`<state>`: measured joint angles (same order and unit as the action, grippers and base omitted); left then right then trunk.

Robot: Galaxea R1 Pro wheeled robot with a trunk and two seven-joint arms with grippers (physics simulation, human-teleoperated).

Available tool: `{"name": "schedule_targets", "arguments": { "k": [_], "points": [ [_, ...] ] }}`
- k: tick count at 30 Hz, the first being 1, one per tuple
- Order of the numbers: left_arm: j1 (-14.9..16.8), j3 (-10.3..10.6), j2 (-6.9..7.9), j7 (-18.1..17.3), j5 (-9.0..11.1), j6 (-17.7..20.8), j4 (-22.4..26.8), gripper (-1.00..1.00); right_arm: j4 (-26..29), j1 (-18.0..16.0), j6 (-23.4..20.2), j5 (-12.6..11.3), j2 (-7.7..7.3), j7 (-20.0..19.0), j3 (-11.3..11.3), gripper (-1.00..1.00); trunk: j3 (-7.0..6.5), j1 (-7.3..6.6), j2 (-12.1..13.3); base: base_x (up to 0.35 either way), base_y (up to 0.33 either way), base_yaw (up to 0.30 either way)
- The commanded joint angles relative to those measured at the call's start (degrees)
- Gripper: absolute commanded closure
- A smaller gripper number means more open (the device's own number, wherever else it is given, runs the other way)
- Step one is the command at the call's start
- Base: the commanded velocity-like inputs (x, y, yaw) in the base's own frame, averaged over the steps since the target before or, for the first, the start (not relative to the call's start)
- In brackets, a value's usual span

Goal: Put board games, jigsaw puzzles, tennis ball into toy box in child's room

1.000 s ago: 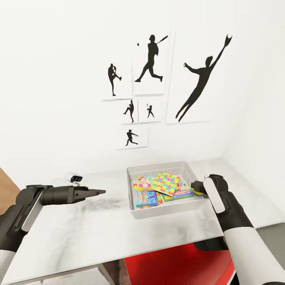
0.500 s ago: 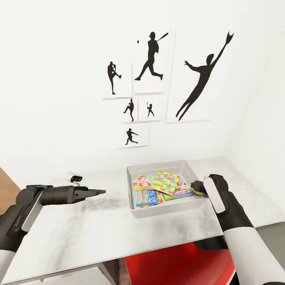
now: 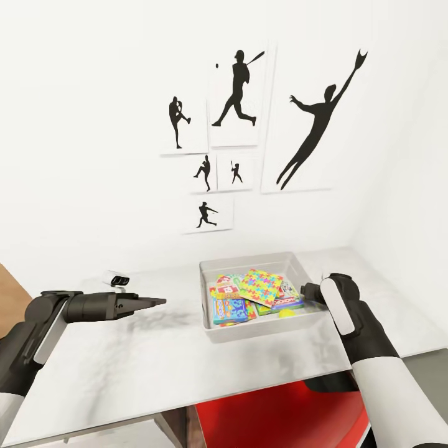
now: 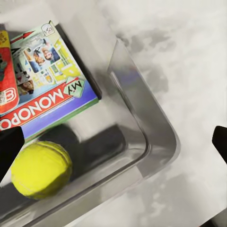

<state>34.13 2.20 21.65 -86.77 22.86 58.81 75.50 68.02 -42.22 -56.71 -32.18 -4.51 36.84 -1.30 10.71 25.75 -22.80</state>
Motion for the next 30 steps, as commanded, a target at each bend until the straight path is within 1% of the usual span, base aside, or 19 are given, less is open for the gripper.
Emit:
{"name": "schedule_targets", "arguments": {
  "k": [1,6,13,17,20,21,23,25,27,28,29,30],
  "points": [
    [0.06,0.10,0.05,-0.16,0.12,0.61,0.00,-1.00,0.07,-0.06,-0.16,-0.52,-0.06,0.53,-0.12,-1.00,0.12,0.04,-0.12,0.000,0.000,0.000],
    [0.06,0.09,0.05,-0.16,0.14,0.61,0.00,-1.00,0.63,-0.06,-0.13,-0.51,-0.06,0.52,-0.11,-1.00,0.12,0.04,-0.12,-0.089,0.000,0.000],
    [0.06,-0.11,0.05,-0.16,0.16,0.61,0.00,-1.00,1.19,0.02,-0.23,-0.54,-0.13,0.27,-0.05,-1.00,-0.23,0.04,-0.12,-0.293,0.000,0.000],
    [0.06,-0.16,0.05,-0.16,0.16,0.61,0.00,-1.00,1.69,0.17,-0.24,-0.93,-0.18,0.12,0.05,-1.00,-0.58,0.04,-0.12,-0.326,0.000,0.000],
    [0.06,-0.17,0.05,-0.16,0.15,0.61,0.00,-1.00,4.51,0.52,-0.32,-1.21,-0.26,0.05,0.20,-1.00,-0.86,0.04,-0.12,-0.271,0.000,0.000],
    [0.06,-0.17,0.05,-0.16,0.15,0.61,0.00,-1.00,6.19,0.68,-0.35,-1.31,-0.28,0.02,0.18,-1.00,-0.95,0.04,-0.12,-0.185,0.000,0.000],
    [0.06,-0.17,0.05,-0.16,0.14,0.61,0.00,-1.00,9.91,1.31,-0.47,-1.43,-0.31,-0.03,0.14,-1.00,-1.13,0.04,-0.12,-0.099,0.000,0.000],
    [0.06,-0.18,0.05,-0.16,0.15,0.61,0.00,-1.00,11.57,2.01,-0.53,-1.53,-0.31,-0.16,0.16,-1.00,-1.31,0.04,-0.12,-0.044,0.000,0.000],
    [0.06,-0.18,0.05,-0.16,0.16,0.61,0.00,-1.00,12.72,2.84,-0.50,-2.06,-0.32,-0.54,0.23,-1.00,-1.50,0.04,-0.12,-0.020,0.000,0.000],
    [0.06,-0.18,0.05,-0.16,0.14,0.61,0.00,-1.00,13.95,3.49,-0.32,-3.61,-0.32,-1.64,0.30,-1.00,-1.59,0.04,-0.12,-0.009,0.000,0.000],
    [0.06,-0.18,0.05,-0.16,0.15,0.61,0.00,-1.00,14.50,3.64,-0.22,-4.38,-0.32,-2.21,0.36,-1.00,-1.68,0.04,-0.12,-0.007,0.000,0.000],
    [0.06,-0.18,0.05,-0.16,0.15,0.61,0.00,-1.00,15.73,4.04,0.00,-6.27,-0.37,-3.62,0.54,-1.00,-1.77,0.04,-0.12,-0.005,0.000,0.000]
  ]
}}
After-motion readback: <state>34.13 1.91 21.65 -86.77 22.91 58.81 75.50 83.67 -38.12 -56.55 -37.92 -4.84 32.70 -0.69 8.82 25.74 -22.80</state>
